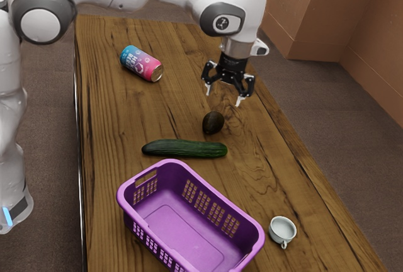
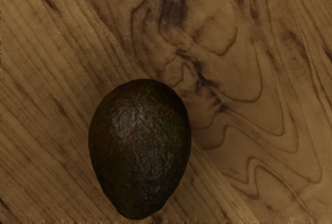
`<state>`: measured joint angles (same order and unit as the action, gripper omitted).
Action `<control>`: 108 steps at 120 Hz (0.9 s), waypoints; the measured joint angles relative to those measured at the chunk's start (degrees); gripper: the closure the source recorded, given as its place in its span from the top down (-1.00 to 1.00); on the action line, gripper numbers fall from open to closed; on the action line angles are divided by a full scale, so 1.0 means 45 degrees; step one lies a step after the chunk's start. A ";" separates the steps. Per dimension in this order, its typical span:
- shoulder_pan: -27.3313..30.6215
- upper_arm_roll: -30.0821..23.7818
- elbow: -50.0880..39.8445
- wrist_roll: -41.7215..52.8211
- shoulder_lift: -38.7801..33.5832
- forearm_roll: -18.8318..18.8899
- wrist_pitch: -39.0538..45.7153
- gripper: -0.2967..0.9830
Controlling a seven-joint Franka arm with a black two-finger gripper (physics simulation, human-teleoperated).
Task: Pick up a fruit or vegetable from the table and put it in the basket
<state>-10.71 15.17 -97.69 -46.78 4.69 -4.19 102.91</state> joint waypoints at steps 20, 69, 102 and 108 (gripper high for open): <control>0.0150 -0.0212 -0.1408 -0.0612 -0.0626 -0.0027 0.1042 0.54; -0.0332 -0.0421 -0.1871 -0.1505 -0.0598 0.0440 0.2308 0.54; -0.0153 -0.0380 -0.1731 -0.1539 -0.0522 0.0630 0.2484 0.54; -0.0084 -0.0361 -0.1654 -0.1503 -0.0464 0.0643 0.2496 0.54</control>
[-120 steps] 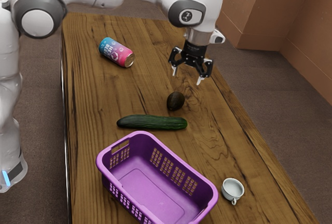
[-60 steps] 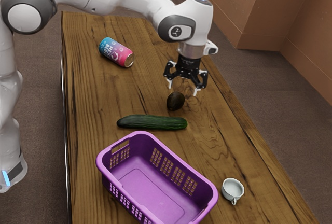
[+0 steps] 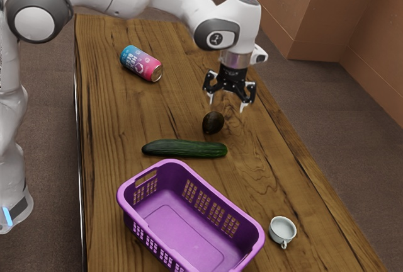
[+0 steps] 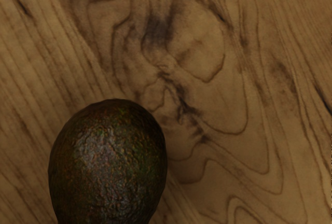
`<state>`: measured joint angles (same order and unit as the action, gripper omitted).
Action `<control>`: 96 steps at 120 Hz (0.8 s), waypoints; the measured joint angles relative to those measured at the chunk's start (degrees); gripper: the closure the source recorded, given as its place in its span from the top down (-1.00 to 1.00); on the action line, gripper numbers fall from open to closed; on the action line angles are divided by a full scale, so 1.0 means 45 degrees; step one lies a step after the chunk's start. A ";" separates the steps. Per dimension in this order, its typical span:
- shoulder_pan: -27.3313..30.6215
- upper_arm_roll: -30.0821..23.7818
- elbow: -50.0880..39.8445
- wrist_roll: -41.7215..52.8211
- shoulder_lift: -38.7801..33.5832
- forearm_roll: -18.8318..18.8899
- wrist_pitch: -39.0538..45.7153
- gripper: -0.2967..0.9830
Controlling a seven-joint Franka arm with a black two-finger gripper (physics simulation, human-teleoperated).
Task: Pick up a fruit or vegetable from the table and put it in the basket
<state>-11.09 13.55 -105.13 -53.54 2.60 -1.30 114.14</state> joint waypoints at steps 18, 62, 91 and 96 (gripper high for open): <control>0.0175 0.0014 0.0271 0.0100 0.0340 0.0014 0.0016 0.54; 0.0089 0.0019 -0.0111 0.0280 0.0449 -0.0032 0.0357 0.54; 0.0151 0.0056 -0.0472 0.0360 0.0417 -0.0042 0.0599 0.54; 0.0144 0.0056 -0.0482 0.0374 0.0427 -0.0042 0.0634 0.54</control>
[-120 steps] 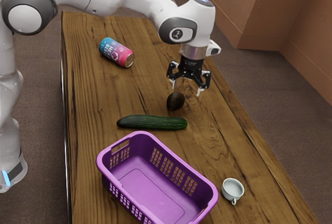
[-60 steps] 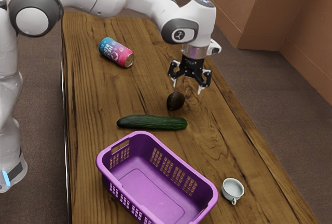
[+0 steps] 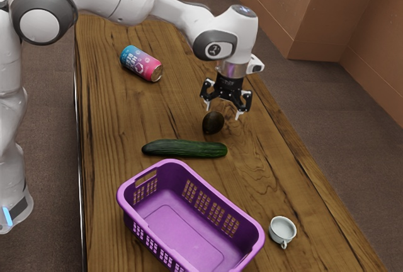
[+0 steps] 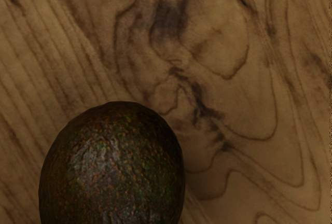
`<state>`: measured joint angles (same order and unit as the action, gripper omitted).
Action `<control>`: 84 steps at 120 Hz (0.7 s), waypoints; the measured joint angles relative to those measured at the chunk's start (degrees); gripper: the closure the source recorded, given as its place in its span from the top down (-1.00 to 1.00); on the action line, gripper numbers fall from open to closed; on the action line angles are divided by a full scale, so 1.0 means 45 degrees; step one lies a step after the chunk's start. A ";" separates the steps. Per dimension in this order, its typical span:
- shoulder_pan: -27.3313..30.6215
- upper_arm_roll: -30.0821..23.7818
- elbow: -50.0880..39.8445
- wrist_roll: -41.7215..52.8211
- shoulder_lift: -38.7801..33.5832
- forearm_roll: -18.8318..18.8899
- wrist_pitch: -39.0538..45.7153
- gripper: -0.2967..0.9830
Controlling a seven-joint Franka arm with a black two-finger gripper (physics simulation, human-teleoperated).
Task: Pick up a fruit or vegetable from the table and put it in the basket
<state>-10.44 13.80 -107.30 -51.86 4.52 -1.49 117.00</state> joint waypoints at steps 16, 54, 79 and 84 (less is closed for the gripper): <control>-0.0013 0.0000 -0.0108 0.0043 0.0026 -0.0007 0.0115 0.54; 0.0029 0.0039 -0.0592 0.0153 0.0067 -0.0041 0.0476 0.54; 0.0039 0.0039 -0.0764 0.0206 0.0095 -0.0056 0.0653 0.54; 0.0060 0.0039 -0.0778 0.0214 0.0111 -0.0057 0.0676 0.54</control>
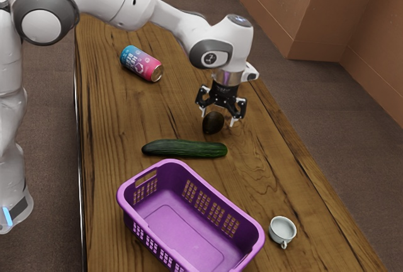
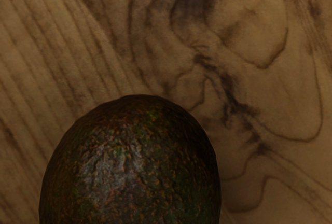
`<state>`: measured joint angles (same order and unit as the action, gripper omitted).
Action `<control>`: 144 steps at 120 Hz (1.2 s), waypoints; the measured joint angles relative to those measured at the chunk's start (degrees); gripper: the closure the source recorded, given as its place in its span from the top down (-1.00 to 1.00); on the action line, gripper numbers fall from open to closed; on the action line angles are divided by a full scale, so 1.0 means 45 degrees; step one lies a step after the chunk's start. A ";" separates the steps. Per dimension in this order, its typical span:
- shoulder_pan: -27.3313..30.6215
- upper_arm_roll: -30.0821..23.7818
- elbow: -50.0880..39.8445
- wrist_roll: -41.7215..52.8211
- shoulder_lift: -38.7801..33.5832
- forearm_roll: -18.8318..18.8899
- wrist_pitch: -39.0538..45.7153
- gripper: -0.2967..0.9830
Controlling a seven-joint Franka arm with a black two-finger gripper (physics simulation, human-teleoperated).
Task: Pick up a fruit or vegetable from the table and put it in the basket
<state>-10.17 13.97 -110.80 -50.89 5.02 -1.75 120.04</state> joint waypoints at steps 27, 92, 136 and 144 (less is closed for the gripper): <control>0.0075 0.0000 -0.0030 0.0041 0.0162 -0.0019 0.0132 0.54; 0.0087 0.0000 -0.0163 0.0198 0.0549 -0.0159 0.0387 0.17; 0.0081 0.0003 -0.0204 0.0262 0.0480 -0.0071 0.0486 0.04; 0.0082 -0.0002 -0.0205 0.0303 0.0281 -0.0072 0.0469 0.04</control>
<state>-9.80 13.96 -111.72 -49.53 6.29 -2.07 122.15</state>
